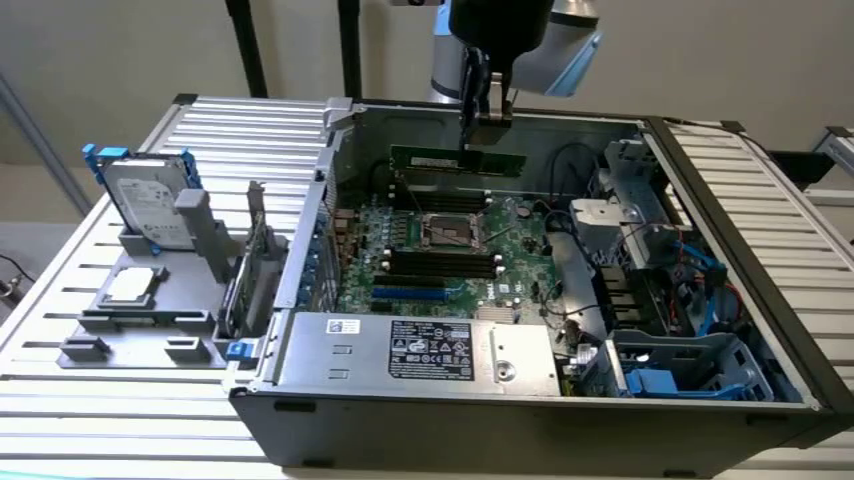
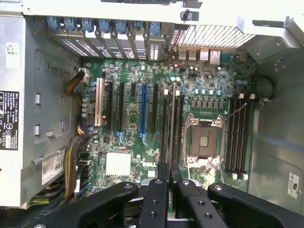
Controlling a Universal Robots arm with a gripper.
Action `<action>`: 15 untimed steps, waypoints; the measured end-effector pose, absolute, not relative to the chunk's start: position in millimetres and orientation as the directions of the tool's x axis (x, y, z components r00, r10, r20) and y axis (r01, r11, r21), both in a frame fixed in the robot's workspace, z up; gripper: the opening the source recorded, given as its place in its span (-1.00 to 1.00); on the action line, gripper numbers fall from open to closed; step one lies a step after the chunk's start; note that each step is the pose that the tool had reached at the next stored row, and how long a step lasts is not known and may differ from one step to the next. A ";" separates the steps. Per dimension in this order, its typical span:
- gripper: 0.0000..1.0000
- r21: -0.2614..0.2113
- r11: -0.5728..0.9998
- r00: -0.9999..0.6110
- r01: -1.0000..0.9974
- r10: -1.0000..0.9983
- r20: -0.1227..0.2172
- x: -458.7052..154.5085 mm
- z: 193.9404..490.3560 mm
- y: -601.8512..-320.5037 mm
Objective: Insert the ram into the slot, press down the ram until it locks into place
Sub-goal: 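Insert the ram into the slot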
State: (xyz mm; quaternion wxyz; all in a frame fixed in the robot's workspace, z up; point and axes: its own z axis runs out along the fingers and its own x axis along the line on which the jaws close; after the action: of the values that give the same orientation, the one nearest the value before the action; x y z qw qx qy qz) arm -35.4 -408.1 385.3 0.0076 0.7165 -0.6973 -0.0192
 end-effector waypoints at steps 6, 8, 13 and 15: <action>-0.73 0.037 -0.028 0.027 -0.999 -0.999 -0.017 -35.3 379.6 -408.1; -0.73 0.037 -0.028 0.027 -0.999 -0.999 -0.017 -35.3 375.8 -408.1; -0.73 0.037 -0.029 0.028 -0.999 -0.999 -0.017 -35.4 366.7 -408.1; -0.73 0.037 -0.030 0.029 -0.999 -0.999 -0.017 -35.4 363.3 -407.9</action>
State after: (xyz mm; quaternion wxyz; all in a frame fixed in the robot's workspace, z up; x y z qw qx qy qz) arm -35.4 -407.9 363.3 0.0075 0.7172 -0.6965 -0.0190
